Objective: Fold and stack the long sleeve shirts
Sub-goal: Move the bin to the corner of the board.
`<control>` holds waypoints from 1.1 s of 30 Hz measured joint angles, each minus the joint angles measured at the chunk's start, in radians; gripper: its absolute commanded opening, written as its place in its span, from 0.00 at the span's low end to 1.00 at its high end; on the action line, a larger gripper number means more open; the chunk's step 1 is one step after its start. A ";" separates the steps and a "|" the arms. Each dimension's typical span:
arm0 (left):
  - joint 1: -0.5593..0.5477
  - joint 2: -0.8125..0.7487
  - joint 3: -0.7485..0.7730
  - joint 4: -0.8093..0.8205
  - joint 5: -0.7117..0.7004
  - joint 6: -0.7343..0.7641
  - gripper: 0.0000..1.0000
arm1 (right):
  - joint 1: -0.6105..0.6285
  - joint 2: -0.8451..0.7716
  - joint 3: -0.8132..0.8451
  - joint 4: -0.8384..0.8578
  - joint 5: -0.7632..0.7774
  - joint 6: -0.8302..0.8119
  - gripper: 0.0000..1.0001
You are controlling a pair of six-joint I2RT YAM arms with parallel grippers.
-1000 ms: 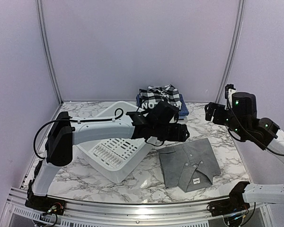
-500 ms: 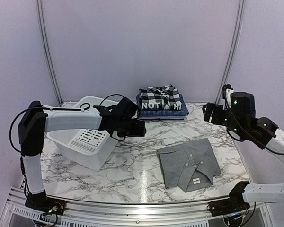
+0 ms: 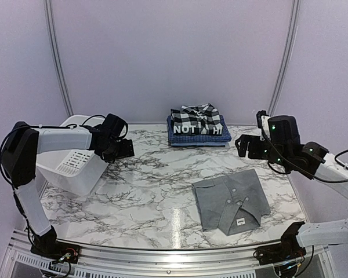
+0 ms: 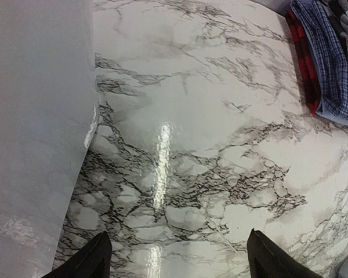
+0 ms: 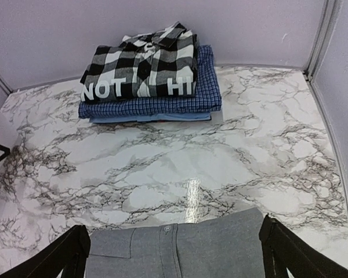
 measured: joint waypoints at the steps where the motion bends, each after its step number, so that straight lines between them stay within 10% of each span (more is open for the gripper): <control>1: 0.015 0.000 0.000 0.001 0.002 0.004 0.83 | 0.000 0.012 -0.004 -0.004 -0.019 0.000 0.99; 14: 0.093 0.001 0.016 0.007 0.039 0.018 0.85 | 0.062 0.062 -0.115 -0.080 -0.182 0.029 0.98; 33: 0.026 -0.030 0.061 0.083 0.154 0.109 0.89 | 0.518 -0.006 -0.260 -0.306 -0.194 0.346 0.83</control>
